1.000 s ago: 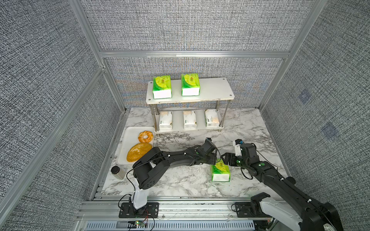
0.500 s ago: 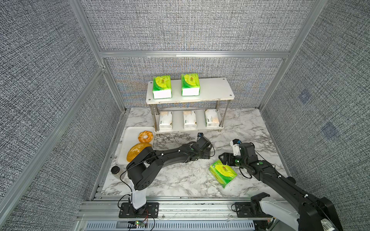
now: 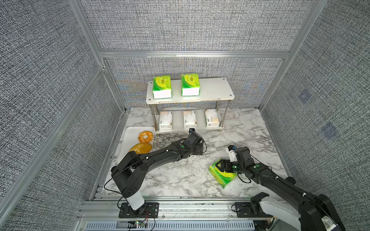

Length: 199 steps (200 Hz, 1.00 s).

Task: Place the tissue boxes on the shelf by color
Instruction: Move the box of tissues to the center of the board.

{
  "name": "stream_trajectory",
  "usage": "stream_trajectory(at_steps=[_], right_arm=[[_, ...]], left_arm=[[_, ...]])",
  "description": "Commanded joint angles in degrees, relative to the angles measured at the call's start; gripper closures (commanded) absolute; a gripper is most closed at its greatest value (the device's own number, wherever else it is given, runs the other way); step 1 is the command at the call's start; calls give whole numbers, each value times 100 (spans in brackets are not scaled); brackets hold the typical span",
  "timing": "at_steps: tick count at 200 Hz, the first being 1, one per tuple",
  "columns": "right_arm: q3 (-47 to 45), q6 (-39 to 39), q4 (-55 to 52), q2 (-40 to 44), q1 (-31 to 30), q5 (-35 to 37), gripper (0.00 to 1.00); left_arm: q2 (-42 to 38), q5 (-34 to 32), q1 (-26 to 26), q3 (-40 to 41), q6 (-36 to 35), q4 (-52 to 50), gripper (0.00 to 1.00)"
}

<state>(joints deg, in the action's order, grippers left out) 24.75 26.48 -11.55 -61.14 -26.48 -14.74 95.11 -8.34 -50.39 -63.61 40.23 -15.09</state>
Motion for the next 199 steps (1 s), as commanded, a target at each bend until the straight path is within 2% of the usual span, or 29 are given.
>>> stream_trajectory(at_steps=[1, 36, 87, 137, 168, 199], right_arm=[[-67, 376, 332, -224, -346, 327, 23], [-92, 1008, 1203, -630, -659, 800, 34], [266, 2013, 2467, -1467, -753, 1498, 35], [785, 2854, 2975, -2102, -789, 1981, 33], [1120, 2777, 2810, -2227, -798, 1725, 24], [1298, 1922, 2001, -1892, -685, 1619, 16]], left_arm=[[-220, 75, 86, 114, -45, 7, 23], [-499, 69, 119, 234, -87, -81, 23], [-595, 395, 126, 634, 285, 284, 21], [-314, 535, 87, 634, 422, 497, 20], [-84, 635, 13, 581, 555, 668, 20], [20, 660, -219, 510, 679, 753, 19]])
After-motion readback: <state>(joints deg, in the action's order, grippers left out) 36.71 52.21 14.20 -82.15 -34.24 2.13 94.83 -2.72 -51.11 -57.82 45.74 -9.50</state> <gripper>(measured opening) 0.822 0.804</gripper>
